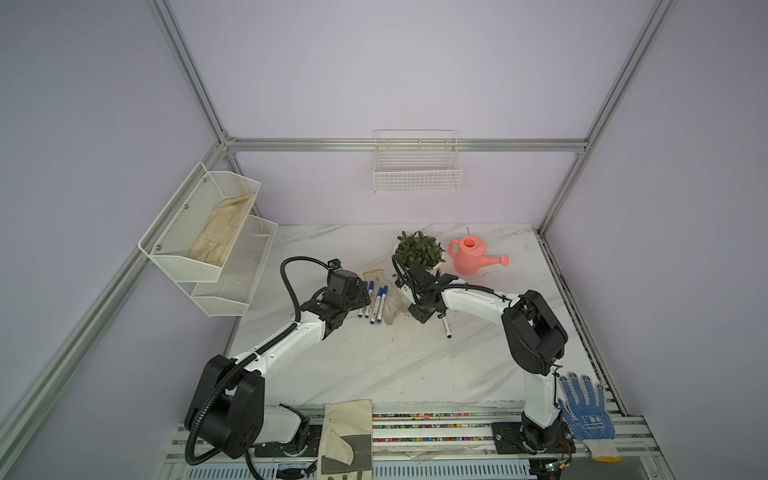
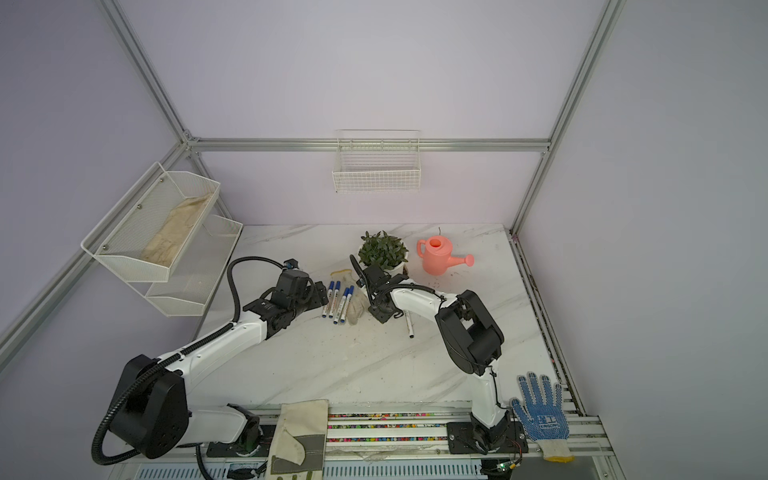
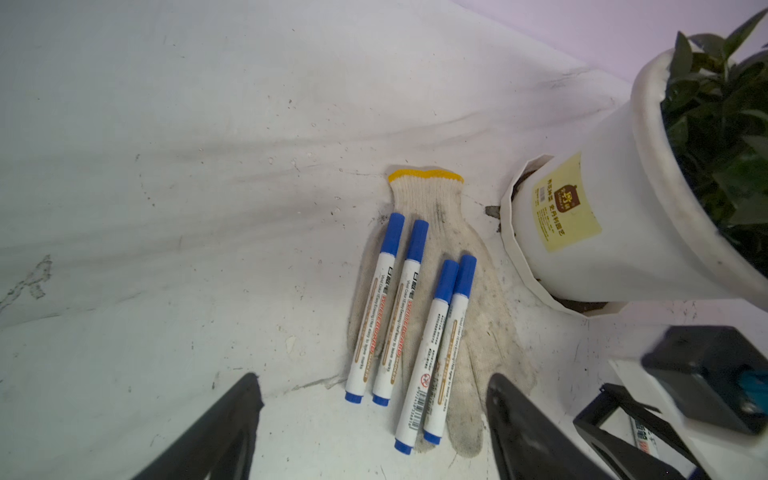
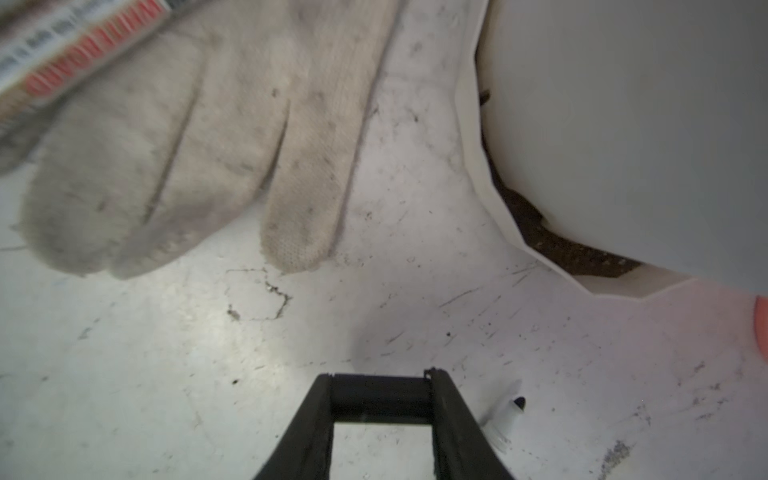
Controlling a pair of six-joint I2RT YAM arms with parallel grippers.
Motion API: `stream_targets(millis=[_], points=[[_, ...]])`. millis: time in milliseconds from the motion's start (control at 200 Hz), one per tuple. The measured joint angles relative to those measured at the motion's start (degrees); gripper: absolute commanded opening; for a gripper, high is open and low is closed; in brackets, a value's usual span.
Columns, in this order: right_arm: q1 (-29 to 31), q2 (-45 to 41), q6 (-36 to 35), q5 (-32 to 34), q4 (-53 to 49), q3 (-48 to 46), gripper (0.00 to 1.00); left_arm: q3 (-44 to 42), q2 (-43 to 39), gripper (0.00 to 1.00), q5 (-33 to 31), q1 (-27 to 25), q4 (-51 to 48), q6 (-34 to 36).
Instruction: Insert the pens into the pen caps
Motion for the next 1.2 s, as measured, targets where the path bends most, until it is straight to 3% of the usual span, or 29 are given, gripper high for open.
stream_targets(millis=[300, 610, 820, 1200], points=[[-0.1, 1.9, 3.9, 6.3, 1.6, 1.2, 0.59, 0.1, 2.0, 0.84, 0.4, -1.1, 0.1, 0.5], [-2.3, -6.3, 11.0, 5.7, 2.4, -5.2, 0.61, 0.1, 5.3, 0.84, 2.8, -1.5, 0.8, 1.9], [-7.7, -14.1, 16.9, 0.4, 4.0, -12.5, 0.54, 0.3, 6.4, 0.84, 4.7, -1.6, 1.2, 3.5], [-9.8, -9.7, 21.6, -9.2, 7.9, -15.8, 0.27, 1.7, 8.6, 0.83, 7.4, -2.9, 1.5, 5.9]])
